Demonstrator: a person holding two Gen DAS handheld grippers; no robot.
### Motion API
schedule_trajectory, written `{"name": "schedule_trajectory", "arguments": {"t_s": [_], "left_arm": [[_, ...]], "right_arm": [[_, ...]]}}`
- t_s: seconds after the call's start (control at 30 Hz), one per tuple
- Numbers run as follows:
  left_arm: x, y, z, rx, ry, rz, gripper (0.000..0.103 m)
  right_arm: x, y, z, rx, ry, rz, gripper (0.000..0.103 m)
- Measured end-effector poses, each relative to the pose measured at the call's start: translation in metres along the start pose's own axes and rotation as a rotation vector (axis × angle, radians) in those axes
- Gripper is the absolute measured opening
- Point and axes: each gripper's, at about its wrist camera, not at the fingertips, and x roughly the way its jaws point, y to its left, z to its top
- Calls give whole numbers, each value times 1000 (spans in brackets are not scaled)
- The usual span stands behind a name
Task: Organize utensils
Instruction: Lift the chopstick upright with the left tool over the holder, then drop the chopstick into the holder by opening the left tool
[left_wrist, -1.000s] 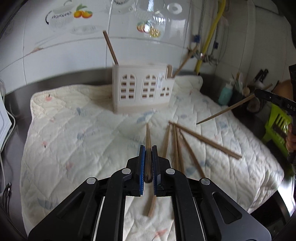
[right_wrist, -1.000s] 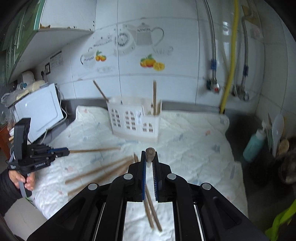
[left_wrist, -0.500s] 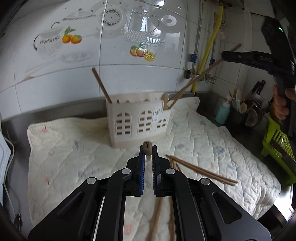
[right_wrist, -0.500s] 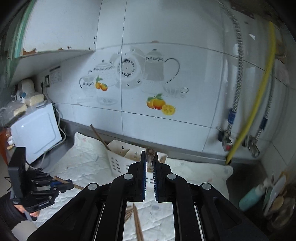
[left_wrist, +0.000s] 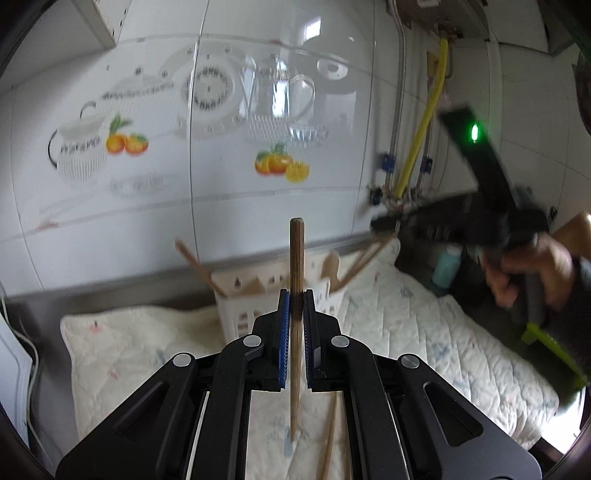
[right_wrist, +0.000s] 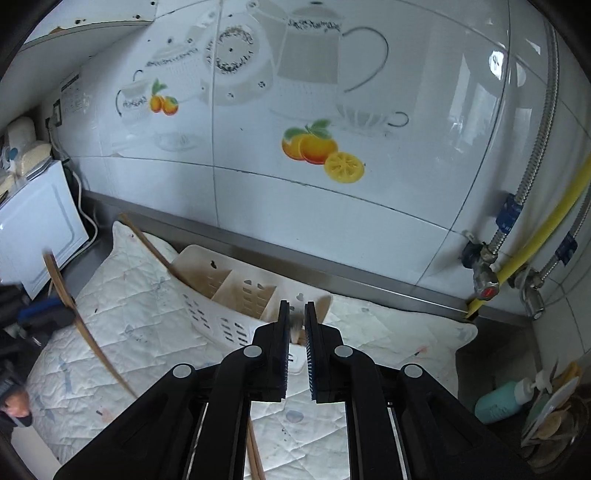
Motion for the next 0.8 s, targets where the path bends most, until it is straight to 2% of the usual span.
{"name": "schedule_trajectory", "arguments": {"t_s": [0.27,0.37,0.5,0.67,0.8], "left_arm": [[-4,2,56,15,-114,36,5],[3,5,79,8,-157,66,5],[17,12,104,-15,-191,88,5],[36,17,117,-29,-207,124,5],[55,25,111,-49,-189,151,5]], "right_arm": [[-25,-8,-7,28,-102,10,22],[-45,-5,-18,10,-148,11,28],[-64,-3,-38,-5,-181,22,30],[-70,-7,-65,11,-184,32,30],[-66,-8,-90,31,-169,44,30]]}}
